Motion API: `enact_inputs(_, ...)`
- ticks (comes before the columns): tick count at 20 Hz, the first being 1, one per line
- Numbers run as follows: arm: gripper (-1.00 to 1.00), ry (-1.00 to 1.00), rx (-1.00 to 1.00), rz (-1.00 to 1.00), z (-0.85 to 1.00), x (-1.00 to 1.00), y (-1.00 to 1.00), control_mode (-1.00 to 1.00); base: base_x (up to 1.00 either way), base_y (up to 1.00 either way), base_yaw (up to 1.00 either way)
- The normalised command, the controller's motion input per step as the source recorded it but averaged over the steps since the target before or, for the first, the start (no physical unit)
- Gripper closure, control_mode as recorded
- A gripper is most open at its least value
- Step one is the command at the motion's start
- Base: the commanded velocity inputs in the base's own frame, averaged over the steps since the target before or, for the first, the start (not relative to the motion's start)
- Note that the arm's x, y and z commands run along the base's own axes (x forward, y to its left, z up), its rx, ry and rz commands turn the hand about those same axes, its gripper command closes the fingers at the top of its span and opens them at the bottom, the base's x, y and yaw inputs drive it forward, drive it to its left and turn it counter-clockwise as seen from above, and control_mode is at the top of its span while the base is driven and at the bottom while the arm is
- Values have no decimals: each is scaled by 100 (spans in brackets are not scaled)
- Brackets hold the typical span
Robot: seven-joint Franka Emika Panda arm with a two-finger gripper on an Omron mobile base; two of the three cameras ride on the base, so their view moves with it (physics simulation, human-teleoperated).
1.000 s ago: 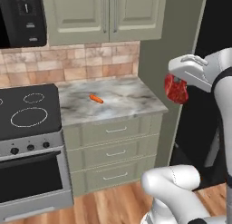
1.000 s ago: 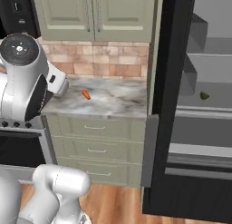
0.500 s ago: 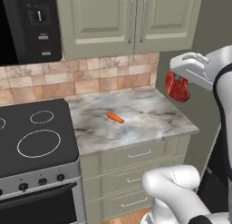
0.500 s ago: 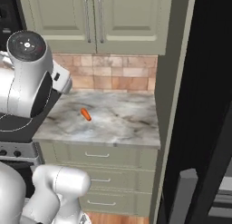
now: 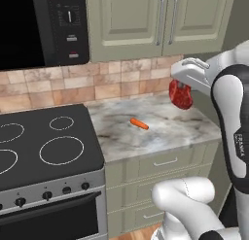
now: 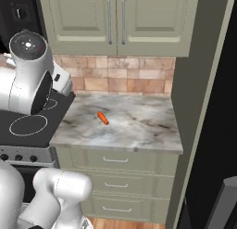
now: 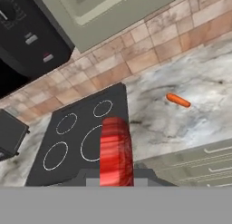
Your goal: Open the fridge, remove the kiwi, carrot, and steak, and place them on any counter.
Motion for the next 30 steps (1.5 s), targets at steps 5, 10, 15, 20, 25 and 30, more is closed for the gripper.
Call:
enact_inputs(5, 100, 12, 0, -1, -72, 88, 2, -100, 0, 0, 0)
enact_inputs(10, 100, 22, 0, -1, -87, 89, 0, -100, 0, 0, 0)
enact_inputs(15, 100, 20, 0, -7, -55, 99, 15, -100, 0, 0, 0)
enact_inputs(20, 100, 3, 0, -12, -41, 84, 21, -100, 0, 0, 0)
enact_inputs(25, 100, 1, 0, -9, -48, 57, 13, -100, 0, 0, 0)
enact_inputs(30, 100, 3, 0, -5, -64, 37, 3, -100, 0, 0, 0)
